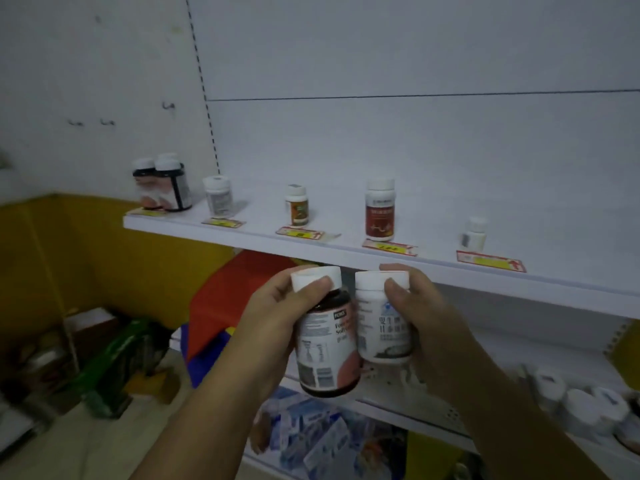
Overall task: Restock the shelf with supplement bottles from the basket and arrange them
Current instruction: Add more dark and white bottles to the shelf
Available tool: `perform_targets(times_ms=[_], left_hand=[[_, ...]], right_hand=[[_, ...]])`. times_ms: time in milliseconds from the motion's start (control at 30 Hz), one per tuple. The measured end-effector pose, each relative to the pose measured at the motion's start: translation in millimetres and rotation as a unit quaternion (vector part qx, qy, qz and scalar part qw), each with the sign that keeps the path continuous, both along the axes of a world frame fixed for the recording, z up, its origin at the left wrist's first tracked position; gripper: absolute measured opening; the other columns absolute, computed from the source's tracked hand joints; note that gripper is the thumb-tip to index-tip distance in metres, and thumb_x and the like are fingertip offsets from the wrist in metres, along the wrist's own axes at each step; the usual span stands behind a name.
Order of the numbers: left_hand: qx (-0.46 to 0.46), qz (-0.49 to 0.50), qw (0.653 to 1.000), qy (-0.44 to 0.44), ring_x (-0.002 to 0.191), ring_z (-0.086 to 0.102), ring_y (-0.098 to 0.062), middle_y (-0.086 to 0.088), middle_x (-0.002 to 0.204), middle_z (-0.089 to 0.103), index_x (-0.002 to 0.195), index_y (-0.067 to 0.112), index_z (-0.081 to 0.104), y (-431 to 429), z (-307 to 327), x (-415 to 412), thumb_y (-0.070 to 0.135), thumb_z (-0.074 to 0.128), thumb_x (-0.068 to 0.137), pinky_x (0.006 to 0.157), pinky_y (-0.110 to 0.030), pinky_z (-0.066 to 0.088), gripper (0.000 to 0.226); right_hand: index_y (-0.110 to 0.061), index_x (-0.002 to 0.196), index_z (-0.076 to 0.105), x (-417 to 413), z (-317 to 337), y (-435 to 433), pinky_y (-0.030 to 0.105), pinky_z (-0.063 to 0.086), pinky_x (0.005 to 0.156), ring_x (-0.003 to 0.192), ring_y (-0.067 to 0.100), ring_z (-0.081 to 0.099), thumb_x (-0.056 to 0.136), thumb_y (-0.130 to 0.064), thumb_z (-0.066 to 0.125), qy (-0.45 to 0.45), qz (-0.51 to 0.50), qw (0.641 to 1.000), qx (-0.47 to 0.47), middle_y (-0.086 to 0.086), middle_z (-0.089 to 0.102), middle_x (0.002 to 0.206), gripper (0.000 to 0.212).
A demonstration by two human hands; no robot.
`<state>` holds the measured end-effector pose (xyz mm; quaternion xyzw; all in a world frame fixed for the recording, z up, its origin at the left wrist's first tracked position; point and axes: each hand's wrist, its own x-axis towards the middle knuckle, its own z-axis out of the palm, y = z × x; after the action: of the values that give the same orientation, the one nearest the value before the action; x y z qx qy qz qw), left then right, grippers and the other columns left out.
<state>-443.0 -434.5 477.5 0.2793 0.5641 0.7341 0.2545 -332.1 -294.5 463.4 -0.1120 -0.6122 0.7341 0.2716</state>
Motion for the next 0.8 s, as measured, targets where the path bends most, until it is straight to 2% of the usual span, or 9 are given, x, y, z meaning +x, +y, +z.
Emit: perform_targets(times_ms=[100,233,300,367,433,533,633,667,800], left_hand=[[-0.001,0.008,1.000,0.007,0.082,0.073,-0.018,-0.003,0.094,0.077,0.094,0.021,0.072,-22,11,-27,0.035,0.074,0.057,0.059,-0.023,0.056,0.039],[-0.006,0.038,0.999,0.002,0.088,0.072,-0.023,-0.005,0.097,0.076,0.091,0.023,0.073,-36,13,-70,0.038,0.077,0.049,0.066,-0.030,0.057,0.044],[-0.009,0.045,0.999,0.000,0.089,0.072,-0.026,-0.008,0.098,0.076,0.092,0.021,0.072,-38,16,-95,0.035,0.078,0.047,0.071,-0.037,0.055,0.047],[-0.023,0.048,0.999,0.002,0.086,0.073,-0.025,-0.008,0.095,0.076,0.093,0.017,0.072,-38,24,-120,0.030,0.078,0.047,0.065,-0.034,0.056,0.048],[-0.031,0.048,0.998,0.011,0.083,0.074,-0.022,-0.006,0.092,0.077,0.092,0.017,0.072,-38,36,-146,0.027,0.077,0.050,0.058,-0.028,0.058,0.044],[-0.060,0.088,0.991,0.077,0.085,0.073,-0.017,-0.002,0.096,0.076,0.098,0.021,0.069,-40,59,-188,0.033,0.076,0.051,0.062,-0.026,0.058,0.049],[-0.078,0.145,0.974,0.158,0.090,0.071,-0.013,0.002,0.100,0.074,0.101,0.024,0.066,-45,79,-231,0.043,0.076,0.048,0.071,-0.027,0.056,0.057],[-0.077,0.159,0.970,0.169,0.090,0.071,-0.013,0.001,0.101,0.073,0.103,0.024,0.066,-46,85,-245,0.043,0.076,0.048,0.071,-0.027,0.057,0.059],[-0.069,0.189,0.960,0.195,0.087,0.071,-0.018,-0.003,0.103,0.070,0.103,0.023,0.065,-50,104,-298,0.044,0.073,0.055,0.066,-0.028,0.058,0.053]], right_hand=[[-0.029,0.108,0.057,-29,7,-19,0.043,0.057,0.077,0.093,0.022,0.070,0.059,-0.044,0.075,-0.024,0.016,0.999,0.019,0.003,0.072,0.103,0.054],[-0.039,0.107,0.058,-78,6,-27,0.047,0.053,0.087,0.099,0.022,0.068,0.074,-0.040,0.061,-0.030,0.028,0.999,0.024,0.000,0.070,0.108,0.034],[-0.046,0.093,0.063,-106,9,-27,0.038,0.055,0.081,0.090,0.012,0.070,0.075,-0.041,0.060,-0.020,0.030,0.999,0.040,-0.011,0.074,0.096,0.019],[-0.046,0.091,0.063,-134,14,-26,0.030,0.055,0.077,0.088,0.006,0.070,0.081,-0.038,0.059,-0.015,0.027,0.996,0.079,-0.015,0.073,0.094,0.014],[-0.043,0.092,0.063,-164,23,-23,0.023,0.056,0.070,0.086,0.003,0.070,0.080,-0.035,0.061,-0.001,0.025,0.995,0.095,-0.015,0.073,0.093,0.014],[-0.037,0.091,0.062,-213,50,-14,0.025,0.057,0.069,0.084,0.006,0.070,0.078,-0.035,0.065,0.027,-0.004,0.989,0.148,-0.007,0.072,0.095,0.014],[-0.032,0.095,0.060,-261,84,-2,0.011,0.052,0.060,0.080,0.000,0.065,0.075,-0.039,0.068,0.043,-0.055,0.956,0.285,-0.015,0.065,0.090,0.023],[-0.031,0.096,0.059,-276,93,1,0.011,0.050,0.059,0.079,0.000,0.063,0.074,-0.040,0.069,0.038,-0.078,0.940,0.330,-0.017,0.062,0.088,0.026],[-0.029,0.101,0.048,-332,103,13,0.030,0.049,0.075,0.087,0.016,0.056,0.077,-0.037,0.066,-0.063,-0.134,0.885,0.442,-0.005,0.056,0.098,0.032]])
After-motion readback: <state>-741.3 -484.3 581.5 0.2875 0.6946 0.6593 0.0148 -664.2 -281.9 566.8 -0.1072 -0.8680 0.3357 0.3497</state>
